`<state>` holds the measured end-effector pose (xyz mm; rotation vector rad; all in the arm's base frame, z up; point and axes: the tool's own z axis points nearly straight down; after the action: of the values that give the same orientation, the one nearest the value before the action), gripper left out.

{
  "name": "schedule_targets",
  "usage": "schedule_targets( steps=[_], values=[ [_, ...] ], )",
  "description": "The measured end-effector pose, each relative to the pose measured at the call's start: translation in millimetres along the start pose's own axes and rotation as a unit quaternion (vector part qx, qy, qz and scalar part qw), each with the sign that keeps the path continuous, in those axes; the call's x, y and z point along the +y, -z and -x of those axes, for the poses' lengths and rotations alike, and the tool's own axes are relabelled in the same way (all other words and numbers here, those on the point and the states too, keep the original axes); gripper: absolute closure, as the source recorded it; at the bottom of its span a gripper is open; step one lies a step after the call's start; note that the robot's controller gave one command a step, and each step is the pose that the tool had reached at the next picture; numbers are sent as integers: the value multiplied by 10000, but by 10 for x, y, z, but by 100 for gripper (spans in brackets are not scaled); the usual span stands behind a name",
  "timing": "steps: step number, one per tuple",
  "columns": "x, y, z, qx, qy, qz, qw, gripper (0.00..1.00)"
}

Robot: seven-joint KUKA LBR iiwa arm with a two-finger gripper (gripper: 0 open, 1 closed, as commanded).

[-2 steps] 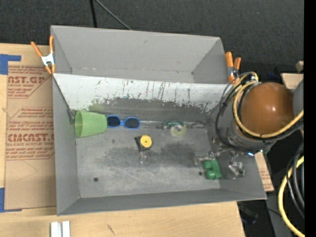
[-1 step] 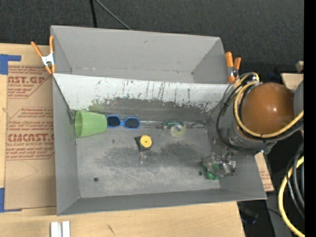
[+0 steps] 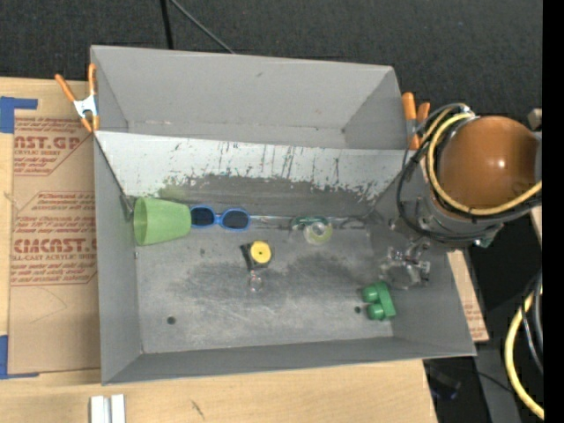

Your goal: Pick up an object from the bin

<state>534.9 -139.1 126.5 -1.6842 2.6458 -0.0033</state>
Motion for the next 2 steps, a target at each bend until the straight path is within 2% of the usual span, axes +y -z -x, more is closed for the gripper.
schedule_targets(
  steps=[1, 2],
  values=[
    [22, -13, 3, -2, 3, 24, 10000, 0],
    [454, -573, 109, -12, 653, 46, 9979, 0]
  ],
)
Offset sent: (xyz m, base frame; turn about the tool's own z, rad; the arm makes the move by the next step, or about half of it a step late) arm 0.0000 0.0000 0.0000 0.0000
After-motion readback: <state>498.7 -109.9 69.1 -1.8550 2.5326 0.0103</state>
